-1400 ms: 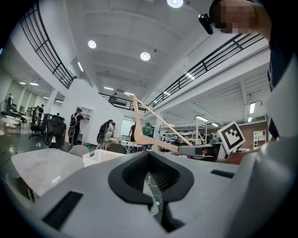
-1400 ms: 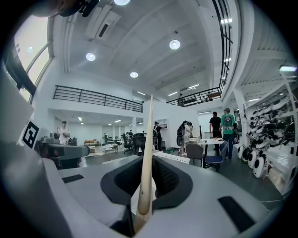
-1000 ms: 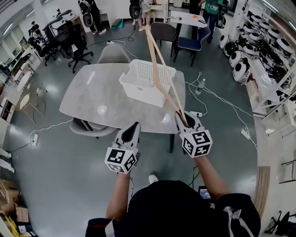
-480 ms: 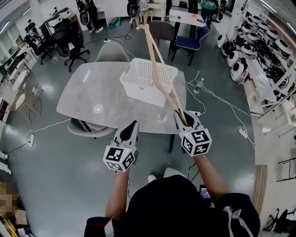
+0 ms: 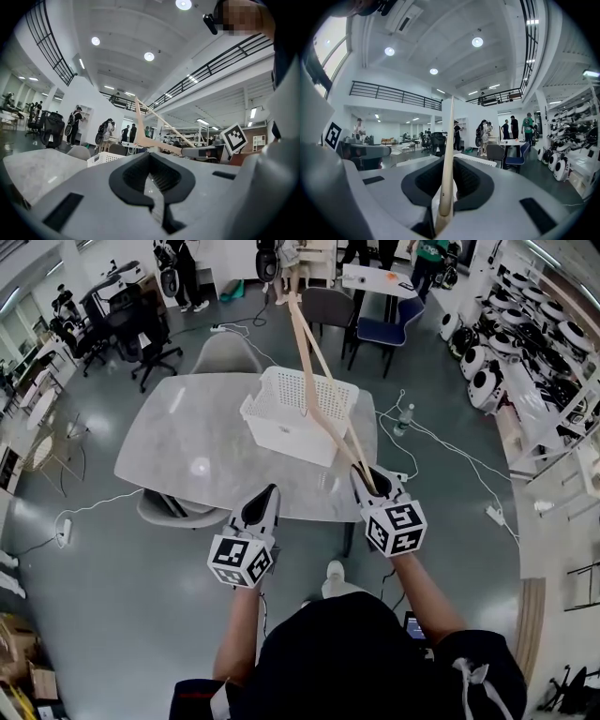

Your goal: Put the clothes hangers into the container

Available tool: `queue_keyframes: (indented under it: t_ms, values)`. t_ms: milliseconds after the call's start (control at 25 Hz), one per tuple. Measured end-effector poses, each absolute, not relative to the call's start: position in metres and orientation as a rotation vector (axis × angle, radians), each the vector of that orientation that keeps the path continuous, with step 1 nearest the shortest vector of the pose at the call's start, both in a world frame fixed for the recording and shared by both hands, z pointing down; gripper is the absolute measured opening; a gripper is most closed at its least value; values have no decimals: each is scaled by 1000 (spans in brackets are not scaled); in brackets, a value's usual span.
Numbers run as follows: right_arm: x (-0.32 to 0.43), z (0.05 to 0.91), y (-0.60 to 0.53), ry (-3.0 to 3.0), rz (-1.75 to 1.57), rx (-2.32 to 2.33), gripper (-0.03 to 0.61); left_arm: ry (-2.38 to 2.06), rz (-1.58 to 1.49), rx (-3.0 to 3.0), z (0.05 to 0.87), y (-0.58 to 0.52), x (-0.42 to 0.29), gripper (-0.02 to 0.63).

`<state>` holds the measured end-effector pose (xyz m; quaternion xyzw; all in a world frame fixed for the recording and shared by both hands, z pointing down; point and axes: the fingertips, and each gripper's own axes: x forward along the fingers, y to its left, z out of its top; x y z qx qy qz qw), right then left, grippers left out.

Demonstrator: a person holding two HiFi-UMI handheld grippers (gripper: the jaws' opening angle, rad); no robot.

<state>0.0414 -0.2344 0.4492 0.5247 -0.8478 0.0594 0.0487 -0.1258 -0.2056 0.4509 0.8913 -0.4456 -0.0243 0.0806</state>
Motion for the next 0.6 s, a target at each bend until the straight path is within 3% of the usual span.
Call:
queue_keyframes:
  t_ms: [600]
  values:
    - [50, 455, -304, -2612, 187, 1546, 61, -1361, -65, 2659, 451, -267, -106, 5]
